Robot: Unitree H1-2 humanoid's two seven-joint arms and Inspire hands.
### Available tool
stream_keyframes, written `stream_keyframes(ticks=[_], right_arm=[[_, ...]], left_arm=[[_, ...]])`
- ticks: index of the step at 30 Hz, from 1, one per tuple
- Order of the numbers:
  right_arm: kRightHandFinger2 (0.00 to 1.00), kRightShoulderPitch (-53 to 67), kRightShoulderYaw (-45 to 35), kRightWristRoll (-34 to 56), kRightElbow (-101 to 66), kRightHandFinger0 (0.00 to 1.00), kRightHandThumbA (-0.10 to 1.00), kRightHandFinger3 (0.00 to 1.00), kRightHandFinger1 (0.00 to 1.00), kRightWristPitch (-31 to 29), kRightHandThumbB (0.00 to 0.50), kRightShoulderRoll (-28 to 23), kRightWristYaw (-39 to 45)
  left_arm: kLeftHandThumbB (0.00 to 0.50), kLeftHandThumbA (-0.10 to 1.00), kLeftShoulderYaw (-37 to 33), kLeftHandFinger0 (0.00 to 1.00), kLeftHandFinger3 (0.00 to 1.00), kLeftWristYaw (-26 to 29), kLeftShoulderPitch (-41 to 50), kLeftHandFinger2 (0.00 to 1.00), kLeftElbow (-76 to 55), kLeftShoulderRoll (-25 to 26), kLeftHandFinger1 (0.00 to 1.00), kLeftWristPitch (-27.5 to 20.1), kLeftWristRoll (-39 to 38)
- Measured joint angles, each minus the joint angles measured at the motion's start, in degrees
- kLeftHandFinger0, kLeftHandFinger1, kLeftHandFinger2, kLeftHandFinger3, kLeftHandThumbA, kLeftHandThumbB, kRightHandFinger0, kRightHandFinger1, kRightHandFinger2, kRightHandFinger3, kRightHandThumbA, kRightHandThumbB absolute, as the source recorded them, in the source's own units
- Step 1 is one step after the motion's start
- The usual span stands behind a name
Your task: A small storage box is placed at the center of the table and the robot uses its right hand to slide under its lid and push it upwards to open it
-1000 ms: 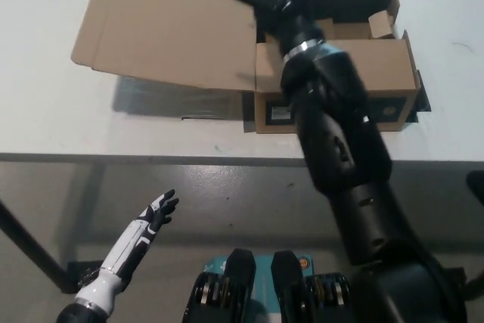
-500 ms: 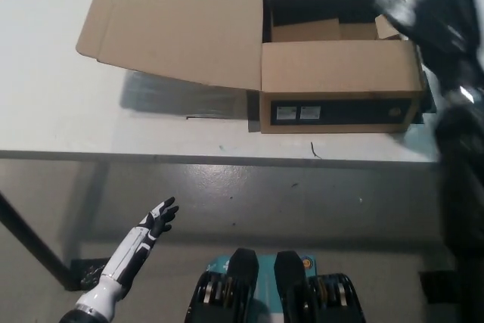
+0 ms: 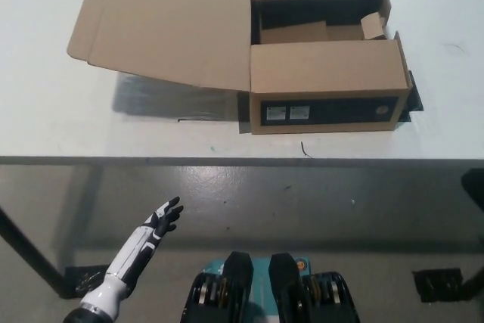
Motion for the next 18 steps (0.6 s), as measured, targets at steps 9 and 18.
stream_keyframes(ticks=[9,18], right_arm=[[1.0,2.45,7.87,-6.44,-0.99,1.0,1.0,1.0,1.0,-8.25,0.36,0.3,3.27],[1.0,-3.54,13.55,-16.26,19.01,1.0,1.0,1.0,1.0,-15.54,0.415,2.9,3.19]], left_arm=[[0.5,1.0,-0.13,1.0,1.0,-0.14,-0.98,1.0,0.0,0.01,1.0,-0.2,-0.02],[0.5,1.0,-0.17,1.0,1.0,-0.13,-1.89,1.0,-0.02,-0.03,1.0,-0.83,0.09]])
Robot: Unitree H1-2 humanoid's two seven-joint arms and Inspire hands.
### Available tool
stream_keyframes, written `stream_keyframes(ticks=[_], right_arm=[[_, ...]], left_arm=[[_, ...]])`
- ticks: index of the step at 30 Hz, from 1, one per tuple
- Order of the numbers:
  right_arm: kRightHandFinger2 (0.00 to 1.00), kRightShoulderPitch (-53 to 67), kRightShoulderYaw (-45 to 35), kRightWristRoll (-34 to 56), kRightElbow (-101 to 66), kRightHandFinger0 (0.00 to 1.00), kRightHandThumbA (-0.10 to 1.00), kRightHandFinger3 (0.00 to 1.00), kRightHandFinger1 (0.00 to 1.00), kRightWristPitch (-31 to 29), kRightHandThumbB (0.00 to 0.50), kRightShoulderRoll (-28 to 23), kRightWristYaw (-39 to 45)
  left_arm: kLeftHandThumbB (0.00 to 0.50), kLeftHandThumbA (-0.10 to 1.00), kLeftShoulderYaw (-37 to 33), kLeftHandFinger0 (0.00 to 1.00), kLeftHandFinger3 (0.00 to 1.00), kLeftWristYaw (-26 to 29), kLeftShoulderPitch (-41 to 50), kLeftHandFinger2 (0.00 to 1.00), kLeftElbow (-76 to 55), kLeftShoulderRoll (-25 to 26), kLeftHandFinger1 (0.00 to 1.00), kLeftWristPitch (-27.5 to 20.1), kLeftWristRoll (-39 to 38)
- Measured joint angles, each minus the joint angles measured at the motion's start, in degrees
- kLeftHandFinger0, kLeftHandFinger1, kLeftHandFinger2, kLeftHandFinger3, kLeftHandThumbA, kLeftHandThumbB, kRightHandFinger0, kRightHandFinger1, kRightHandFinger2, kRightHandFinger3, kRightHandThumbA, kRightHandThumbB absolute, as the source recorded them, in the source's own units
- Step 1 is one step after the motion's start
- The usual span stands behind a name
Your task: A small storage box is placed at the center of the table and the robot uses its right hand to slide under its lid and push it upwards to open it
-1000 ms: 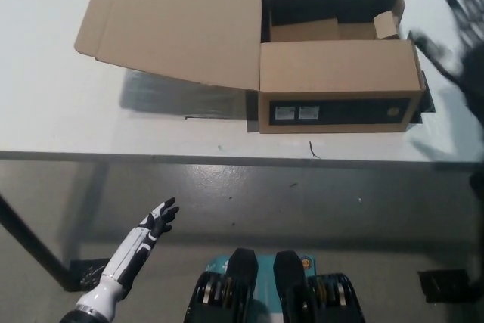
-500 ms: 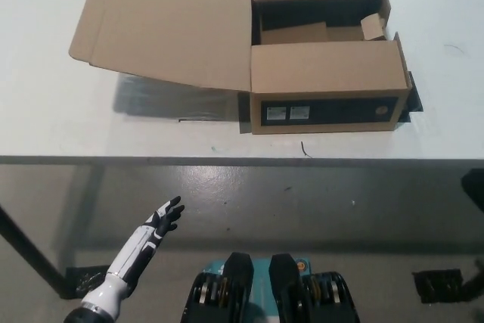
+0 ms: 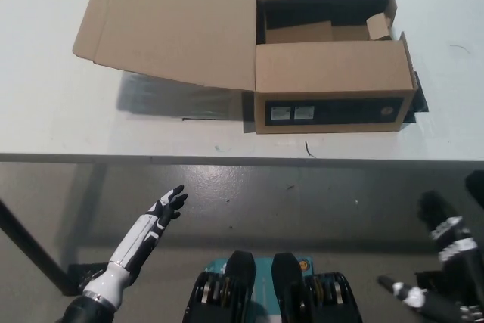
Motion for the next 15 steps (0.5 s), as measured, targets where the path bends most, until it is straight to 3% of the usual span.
stream_keyframes(ticks=[3,15], right_arm=[[1.0,-1.24,1.06,-1.91,4.47,1.0,1.0,1.0,1.0,-1.41,0.39,1.12,-0.2],[1.0,-2.26,1.54,-5.38,10.44,1.0,1.0,1.0,1.0,-2.49,0.39,1.04,-0.66]], left_arm=[[0.5,1.0,0.02,1.0,1.0,0.0,0.03,1.0,-0.01,-0.01,1.0,-0.11,-0.01],[0.5,1.0,0.03,1.0,1.0,0.0,0.27,1.0,-0.08,-0.08,1.0,-0.31,-0.02]])
